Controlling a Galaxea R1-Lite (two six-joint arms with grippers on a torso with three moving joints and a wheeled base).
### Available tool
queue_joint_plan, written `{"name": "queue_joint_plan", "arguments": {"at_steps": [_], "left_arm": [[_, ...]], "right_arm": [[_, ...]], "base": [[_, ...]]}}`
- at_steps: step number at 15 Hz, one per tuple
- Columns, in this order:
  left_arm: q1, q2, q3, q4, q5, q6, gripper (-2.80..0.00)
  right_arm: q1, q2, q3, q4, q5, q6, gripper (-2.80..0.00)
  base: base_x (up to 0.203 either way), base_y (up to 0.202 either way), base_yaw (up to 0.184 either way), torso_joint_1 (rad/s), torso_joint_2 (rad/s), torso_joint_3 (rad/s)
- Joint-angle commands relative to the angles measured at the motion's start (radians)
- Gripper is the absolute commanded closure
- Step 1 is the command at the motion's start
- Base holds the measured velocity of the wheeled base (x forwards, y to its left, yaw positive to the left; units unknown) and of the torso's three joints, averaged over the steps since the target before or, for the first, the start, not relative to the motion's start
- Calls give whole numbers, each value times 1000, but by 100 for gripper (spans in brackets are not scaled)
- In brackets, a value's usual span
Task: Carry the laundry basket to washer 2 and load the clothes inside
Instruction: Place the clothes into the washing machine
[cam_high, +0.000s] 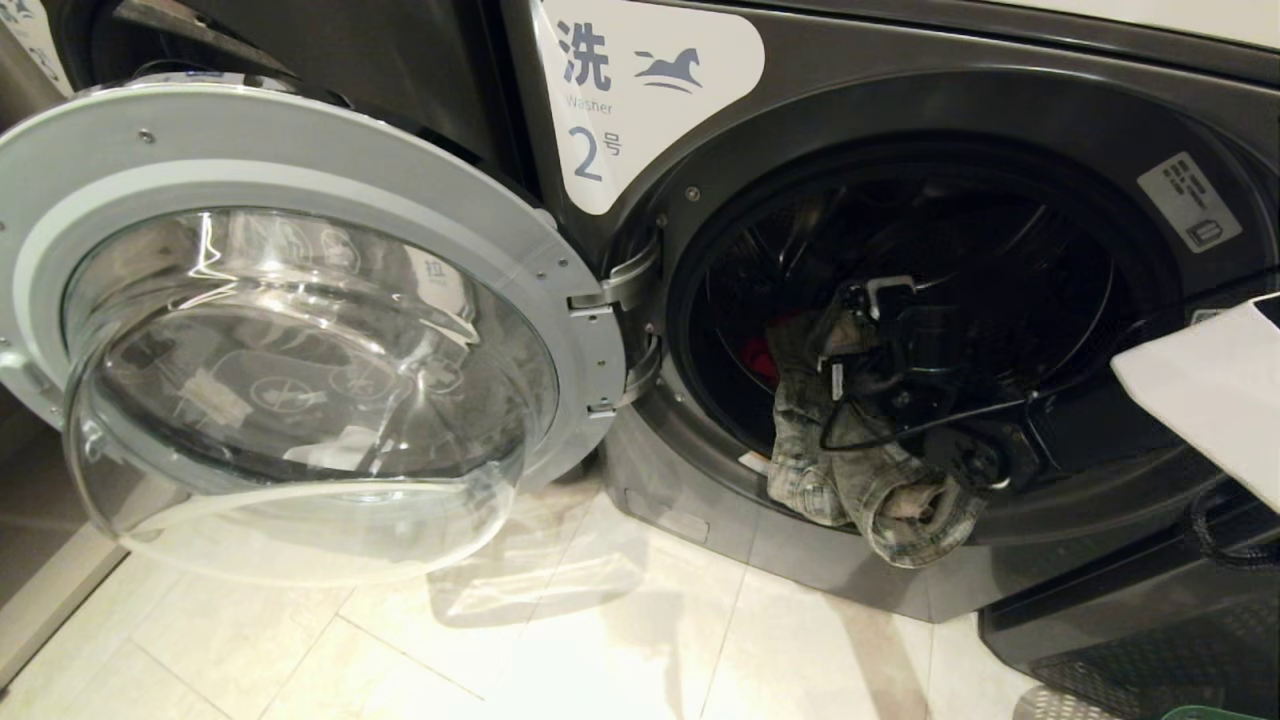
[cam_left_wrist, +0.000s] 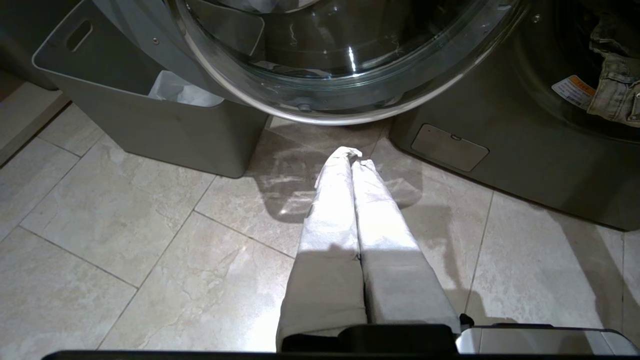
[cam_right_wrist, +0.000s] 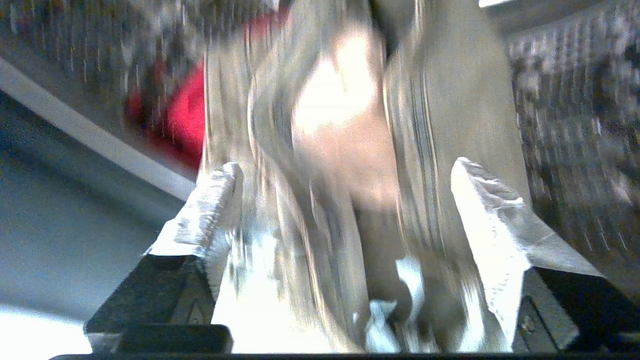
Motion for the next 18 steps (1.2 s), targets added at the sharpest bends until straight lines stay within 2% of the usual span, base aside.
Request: {"name": "queue_joint_plan", "arguments": {"at_steps": [1, 7, 10, 12, 15, 18], "left_arm": [[0, 0, 0, 0, 1, -1, 0], [0, 0, 0, 0, 1, -1, 0], [0, 0, 0, 0, 1, -1, 0], [0, 0, 0, 0, 1, -1, 0], [0, 0, 0, 0, 1, -1, 0], [0, 0, 0, 0, 1, -1, 0]], "right_arm": [[11, -93, 111, -5, -3, 1, -280], [98, -293, 498, -7, -4, 6, -280], [170, -310, 600, -50, -5, 0, -280], [187, -271, 607, -49, -23, -2, -280], [191, -199, 587, -47, -108, -3, -280], [156, -105, 524, -58, -134, -5, -280]], "base": [[0, 0, 0, 0, 0, 0], [0, 0, 0, 0, 0, 0], [0, 0, 0, 0, 0, 0], [0, 0, 0, 0, 0, 0], [0, 0, 0, 0, 0, 0], [0, 0, 0, 0, 0, 0]]}}
